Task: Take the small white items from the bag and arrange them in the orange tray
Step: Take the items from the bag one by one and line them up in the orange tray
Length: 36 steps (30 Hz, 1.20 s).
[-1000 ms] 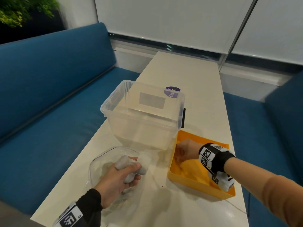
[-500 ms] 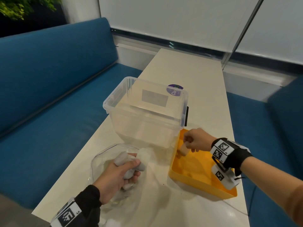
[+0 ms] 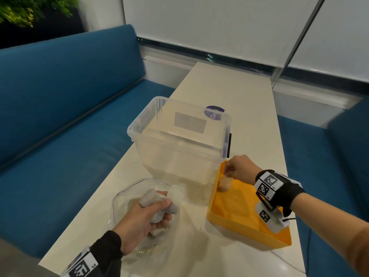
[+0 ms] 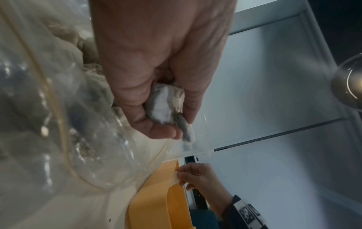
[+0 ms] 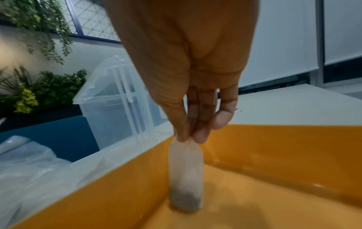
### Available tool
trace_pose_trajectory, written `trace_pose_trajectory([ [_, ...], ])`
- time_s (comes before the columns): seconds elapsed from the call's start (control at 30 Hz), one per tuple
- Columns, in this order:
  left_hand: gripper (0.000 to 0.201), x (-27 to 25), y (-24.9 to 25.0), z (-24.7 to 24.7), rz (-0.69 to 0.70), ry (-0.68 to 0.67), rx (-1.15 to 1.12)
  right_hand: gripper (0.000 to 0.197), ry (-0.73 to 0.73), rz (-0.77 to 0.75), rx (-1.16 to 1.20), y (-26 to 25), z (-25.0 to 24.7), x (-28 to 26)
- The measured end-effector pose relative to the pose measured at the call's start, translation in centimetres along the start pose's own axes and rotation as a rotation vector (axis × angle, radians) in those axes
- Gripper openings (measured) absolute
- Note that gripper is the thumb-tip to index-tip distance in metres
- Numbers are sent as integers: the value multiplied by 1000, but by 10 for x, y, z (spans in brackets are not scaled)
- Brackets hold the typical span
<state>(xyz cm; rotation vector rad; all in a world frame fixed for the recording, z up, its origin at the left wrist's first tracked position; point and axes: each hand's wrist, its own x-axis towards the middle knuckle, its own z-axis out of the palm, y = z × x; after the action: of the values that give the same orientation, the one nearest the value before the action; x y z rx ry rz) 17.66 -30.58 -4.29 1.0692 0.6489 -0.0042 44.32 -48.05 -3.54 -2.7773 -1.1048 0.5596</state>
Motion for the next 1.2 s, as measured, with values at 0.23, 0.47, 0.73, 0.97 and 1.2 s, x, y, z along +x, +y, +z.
trace_pose_trajectory([
  [0.23,23,-4,0,-8,20,6,13,14,172,217,32,2,2,26],
  [0.47,22,-4,0,-8,10,-11,7,24,203,220,90,14,-11,14],
  [0.73,25,0,13,27,40,-118,2,13,312,27,268,-31,-53,-85],
  [0.97,28,-1,22,63,74,-243,54,30,103,-6,709,-81,-20,-117],
  [1.2,18,-9,23,70,128,-267,110,15,203,-77,842,-72,-44,-130],
])
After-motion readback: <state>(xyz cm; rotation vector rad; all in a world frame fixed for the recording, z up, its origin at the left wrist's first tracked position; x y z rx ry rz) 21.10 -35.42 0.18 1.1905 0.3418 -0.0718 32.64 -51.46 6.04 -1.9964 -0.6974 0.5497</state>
